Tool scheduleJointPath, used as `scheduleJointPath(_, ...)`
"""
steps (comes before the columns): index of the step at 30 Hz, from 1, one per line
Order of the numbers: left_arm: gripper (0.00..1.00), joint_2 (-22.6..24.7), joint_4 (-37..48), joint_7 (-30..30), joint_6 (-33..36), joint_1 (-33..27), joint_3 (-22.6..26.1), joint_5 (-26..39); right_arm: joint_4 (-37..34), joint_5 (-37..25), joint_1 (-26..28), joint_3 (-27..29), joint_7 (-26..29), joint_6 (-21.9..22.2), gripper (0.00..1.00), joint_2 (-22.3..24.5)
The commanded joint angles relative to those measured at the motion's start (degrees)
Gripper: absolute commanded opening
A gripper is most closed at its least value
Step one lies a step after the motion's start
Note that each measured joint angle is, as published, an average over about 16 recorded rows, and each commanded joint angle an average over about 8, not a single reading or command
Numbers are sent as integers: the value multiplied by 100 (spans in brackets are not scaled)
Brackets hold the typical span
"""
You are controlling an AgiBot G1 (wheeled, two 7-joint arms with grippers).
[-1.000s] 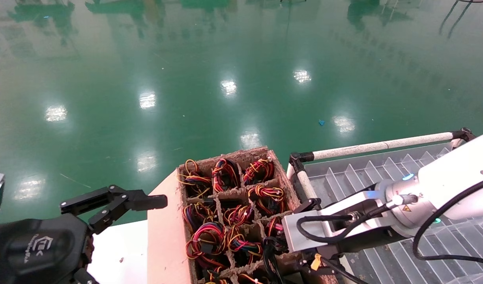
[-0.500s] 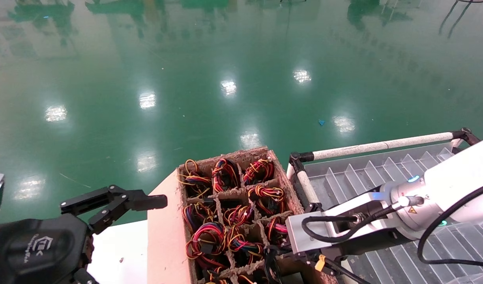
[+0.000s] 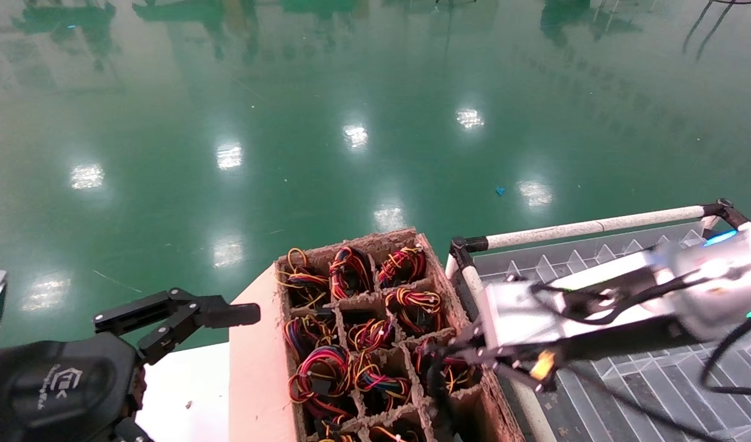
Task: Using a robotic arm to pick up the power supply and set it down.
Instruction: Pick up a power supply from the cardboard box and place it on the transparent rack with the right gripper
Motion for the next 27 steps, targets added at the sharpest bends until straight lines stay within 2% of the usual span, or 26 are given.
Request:
scheduleJointPath(1, 100, 0, 0, 0, 0, 0, 0, 0, 5, 137, 61, 103, -30, 12, 0, 125)
scheduleJointPath(10, 100, 0, 0, 0, 0, 0, 0, 0, 13, 1056, 676, 847, -213, 72, 0, 698)
scheduleJointPath(15, 100, 0, 0, 0, 0, 0, 1, 0, -17, 1305, 1110, 1230, -247, 254, 0, 889)
scheduleJointPath(21, 100, 0, 0, 0, 0, 0, 1, -1, -114, 1190, 1594, 1468, -245, 511, 0, 883)
scheduleJointPath(27, 100, 0, 0, 0, 0, 0, 1, -1, -526, 726, 2046, 1395, -431, 504, 0, 635)
